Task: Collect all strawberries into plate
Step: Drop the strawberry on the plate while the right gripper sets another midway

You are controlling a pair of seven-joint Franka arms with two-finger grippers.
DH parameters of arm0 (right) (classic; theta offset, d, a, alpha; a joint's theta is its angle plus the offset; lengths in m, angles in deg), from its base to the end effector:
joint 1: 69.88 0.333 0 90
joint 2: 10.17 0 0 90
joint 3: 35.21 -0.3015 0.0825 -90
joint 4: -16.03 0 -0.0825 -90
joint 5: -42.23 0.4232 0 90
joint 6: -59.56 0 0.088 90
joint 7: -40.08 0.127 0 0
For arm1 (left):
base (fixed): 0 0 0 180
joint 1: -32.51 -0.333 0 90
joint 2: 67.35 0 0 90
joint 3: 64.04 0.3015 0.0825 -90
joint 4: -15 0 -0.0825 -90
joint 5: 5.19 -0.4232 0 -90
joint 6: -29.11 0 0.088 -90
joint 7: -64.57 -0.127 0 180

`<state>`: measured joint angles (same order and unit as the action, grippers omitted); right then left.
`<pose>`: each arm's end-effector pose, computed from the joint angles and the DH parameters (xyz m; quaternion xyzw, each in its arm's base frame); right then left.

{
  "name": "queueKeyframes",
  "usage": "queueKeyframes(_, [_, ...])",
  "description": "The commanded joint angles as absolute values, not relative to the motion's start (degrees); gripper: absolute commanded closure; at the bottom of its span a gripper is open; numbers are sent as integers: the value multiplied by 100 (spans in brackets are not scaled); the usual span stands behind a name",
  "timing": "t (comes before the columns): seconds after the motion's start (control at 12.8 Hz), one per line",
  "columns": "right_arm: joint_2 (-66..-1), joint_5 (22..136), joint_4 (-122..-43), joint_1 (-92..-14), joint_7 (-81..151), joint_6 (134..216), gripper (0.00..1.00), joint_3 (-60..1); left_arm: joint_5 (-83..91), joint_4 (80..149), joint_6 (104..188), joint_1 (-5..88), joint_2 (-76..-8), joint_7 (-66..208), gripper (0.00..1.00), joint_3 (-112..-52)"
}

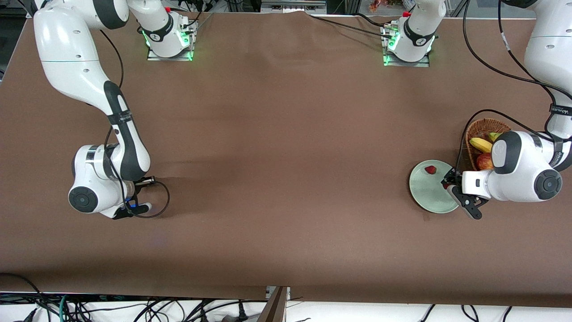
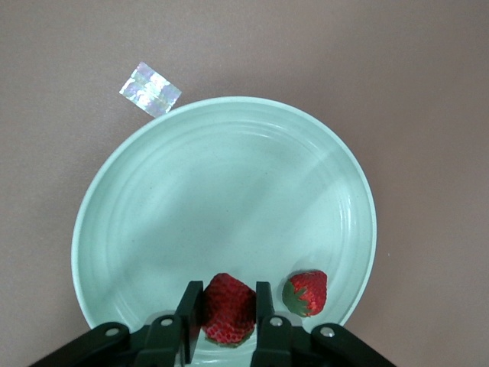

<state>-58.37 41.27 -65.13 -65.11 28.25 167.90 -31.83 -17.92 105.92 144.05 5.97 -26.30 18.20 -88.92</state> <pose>0.6959 0.0196 0.1186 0.9752 0.1228 -0.1838 0.0141 0.6848 0.0589 0.1729 0.9072 -0.4024 -0.0818 0.0913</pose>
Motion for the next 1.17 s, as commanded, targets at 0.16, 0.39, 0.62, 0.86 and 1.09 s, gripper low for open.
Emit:
queueKeyframes(0.16, [-5561,5044,-6247,-6250,3845,16450,98,-4045,-2330,10482,14609,605,-2481,1720,70,-8883])
queueKeyframes(0.39, [-5614,5855,-6053,-5672,5786,17210,98,-4671,-2339,10491,14644,597,-2393,1711,70,-8883])
queueKeyframes(0.62, [-5771,6296,-6052,-4663,7667,18870,98,-4725,-2339,10491,14653,553,-2367,1720,63,-8883])
queueKeyframes(0.86, [-6166,6271,-6009,-3590,9225,20969,98,-4699,-2339,10491,14741,526,-2367,1720,0,-8883])
queueKeyframes(1.09, [-6693,6244,-5370,-3026,9755,21565,98,-4690,-2330,10439,14662,544,-2480,1763,0,-8918])
